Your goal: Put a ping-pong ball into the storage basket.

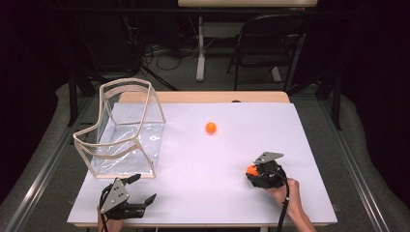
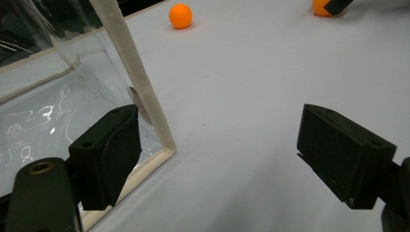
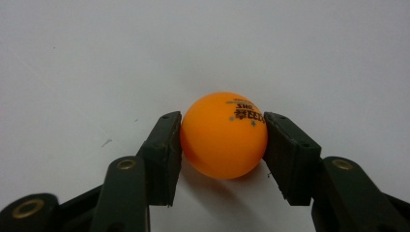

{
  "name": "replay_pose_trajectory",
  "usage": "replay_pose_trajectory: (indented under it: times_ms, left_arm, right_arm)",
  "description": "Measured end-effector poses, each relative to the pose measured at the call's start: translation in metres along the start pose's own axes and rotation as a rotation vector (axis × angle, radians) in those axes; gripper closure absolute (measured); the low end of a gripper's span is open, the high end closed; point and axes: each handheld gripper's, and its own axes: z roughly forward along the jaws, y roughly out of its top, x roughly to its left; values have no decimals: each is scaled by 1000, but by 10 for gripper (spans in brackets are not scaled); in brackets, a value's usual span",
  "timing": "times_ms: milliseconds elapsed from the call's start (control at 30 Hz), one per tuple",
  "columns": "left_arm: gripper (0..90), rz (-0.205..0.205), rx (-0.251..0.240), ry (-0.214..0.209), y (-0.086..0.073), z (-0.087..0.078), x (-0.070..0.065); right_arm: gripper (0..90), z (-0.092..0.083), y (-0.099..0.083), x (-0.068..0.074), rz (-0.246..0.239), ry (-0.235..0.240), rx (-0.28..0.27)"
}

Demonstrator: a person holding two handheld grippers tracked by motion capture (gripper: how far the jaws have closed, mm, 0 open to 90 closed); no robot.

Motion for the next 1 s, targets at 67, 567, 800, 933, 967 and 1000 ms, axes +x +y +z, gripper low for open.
replay_pose_trajectory:
  times_ms: [67,567,800,933,967,1000]
  left_arm:
    - [160,0,0,3,0,0,0]
    - [160,-1,-3,4,0,-1,0]
    - [160,2,-5,6,1,-1,0]
    - [160,-1,-4,4,1,0,0]
    - [160,0,-3,1,1,0,0]
    - [160,0,-3,1,1,0,0]
  right_arm:
    - [496,0,0,0,1,1,1]
    - [497,-12,6,3,-14,-4,-28]
    - [497,-14,10,7,-29,-3,-40]
    - [497,-15,11,9,-25,-3,-48]
    - [497,-15,12,9,-31,-3,-53]
    - [497,-15,12,9,-31,-3,-53]
